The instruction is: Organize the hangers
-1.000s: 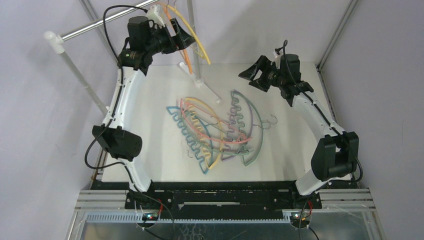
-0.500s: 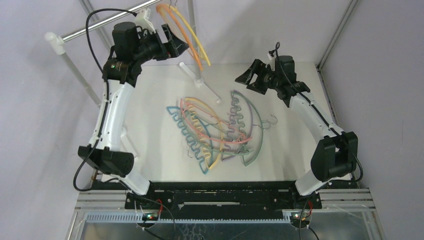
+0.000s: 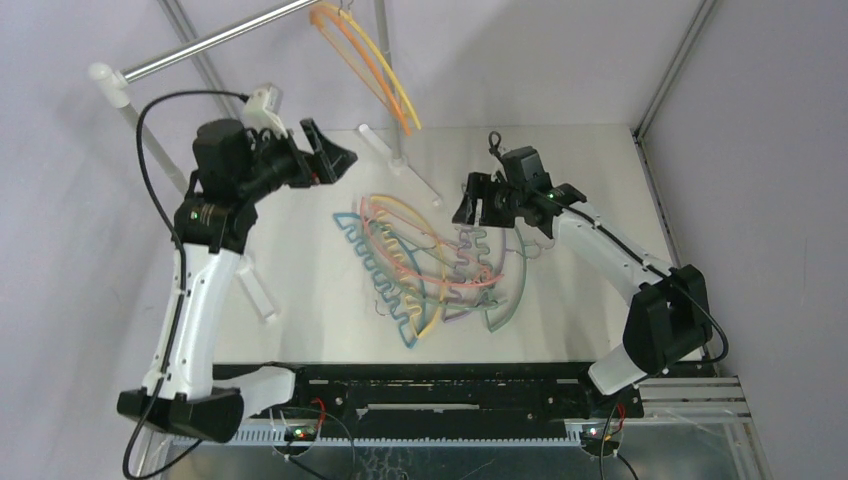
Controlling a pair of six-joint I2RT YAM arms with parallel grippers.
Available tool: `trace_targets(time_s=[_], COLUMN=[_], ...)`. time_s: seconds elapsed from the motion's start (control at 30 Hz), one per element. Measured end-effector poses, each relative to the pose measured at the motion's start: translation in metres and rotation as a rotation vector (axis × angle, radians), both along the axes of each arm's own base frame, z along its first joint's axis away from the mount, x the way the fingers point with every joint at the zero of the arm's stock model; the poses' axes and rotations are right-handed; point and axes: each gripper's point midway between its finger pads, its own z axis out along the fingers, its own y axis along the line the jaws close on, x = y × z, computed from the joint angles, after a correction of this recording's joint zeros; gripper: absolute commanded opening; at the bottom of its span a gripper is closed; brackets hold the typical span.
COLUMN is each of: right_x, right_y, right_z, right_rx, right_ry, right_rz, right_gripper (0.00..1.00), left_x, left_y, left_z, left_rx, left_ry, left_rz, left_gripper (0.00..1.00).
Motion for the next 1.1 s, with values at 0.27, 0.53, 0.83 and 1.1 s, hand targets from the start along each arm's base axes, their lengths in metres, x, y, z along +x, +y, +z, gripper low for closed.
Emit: trace_targets(time_s=[0.27, 0.53, 0.83, 1.1], right_x=[-0.032, -0.101, -0.114, -0.088], right_y=[0.009, 0.068, 0.071, 0.075], right_z=[-0.044, -0.075, -0.129, -0.125], right_rx=[-0.136, -0.203, -0.341, -0.422], right_ry=[0.067, 0.084, 0.135, 0.039], right_rz=[0.109, 0.465, 0.559, 0.524], right_gripper=[0.65, 0.57, 0.56, 0.56], left_x=[-0.029, -0.054, -0.067, -0.078], left_y=[0.008, 0.013, 0.019, 0.021], left_z=[-0.07, -0.113, -0.138, -0.148], left_rx=[0.023, 0.014, 0.02, 0.0], left_ry=[0.122, 0.18, 0.212, 0.216], left_rz=[0.021, 0.044, 0.072, 0.087], left_gripper=[1.0, 0.99, 0.99, 0.99])
